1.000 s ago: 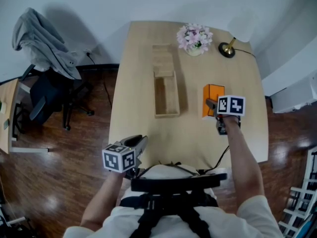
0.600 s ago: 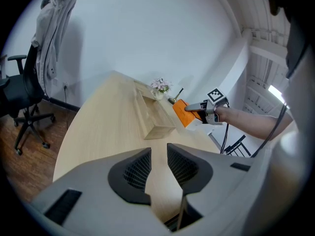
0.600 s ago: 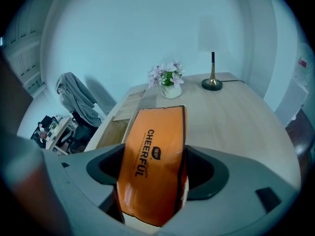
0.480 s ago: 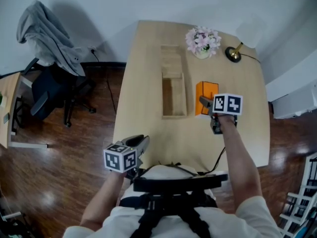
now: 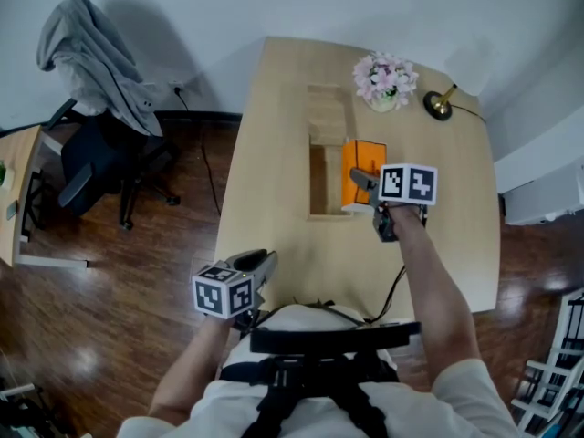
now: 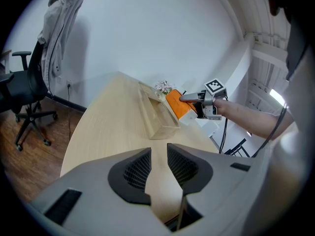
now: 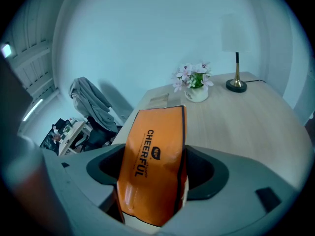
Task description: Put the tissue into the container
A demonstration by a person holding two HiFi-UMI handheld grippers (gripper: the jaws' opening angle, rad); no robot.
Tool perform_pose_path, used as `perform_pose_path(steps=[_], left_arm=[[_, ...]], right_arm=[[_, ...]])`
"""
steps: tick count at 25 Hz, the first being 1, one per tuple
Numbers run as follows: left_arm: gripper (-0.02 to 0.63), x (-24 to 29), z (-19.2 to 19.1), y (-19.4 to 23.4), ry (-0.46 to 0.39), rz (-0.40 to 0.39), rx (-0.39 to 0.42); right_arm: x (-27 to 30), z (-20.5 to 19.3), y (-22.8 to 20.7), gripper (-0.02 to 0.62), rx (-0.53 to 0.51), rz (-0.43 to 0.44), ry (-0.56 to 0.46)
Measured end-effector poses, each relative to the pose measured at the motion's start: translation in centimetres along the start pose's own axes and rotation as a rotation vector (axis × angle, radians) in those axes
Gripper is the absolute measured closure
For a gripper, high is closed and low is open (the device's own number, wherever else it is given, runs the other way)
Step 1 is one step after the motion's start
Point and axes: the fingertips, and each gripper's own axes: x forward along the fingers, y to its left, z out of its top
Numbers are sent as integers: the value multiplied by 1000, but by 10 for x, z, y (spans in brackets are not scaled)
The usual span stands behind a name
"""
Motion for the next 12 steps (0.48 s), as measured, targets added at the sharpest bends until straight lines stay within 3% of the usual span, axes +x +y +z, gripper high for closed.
perform_pose_path(steps=[12], left_arm=[[500,-11,-2,19,0,16,-25]], right_arm=[[55,-9,52,218,-104,-38,60]])
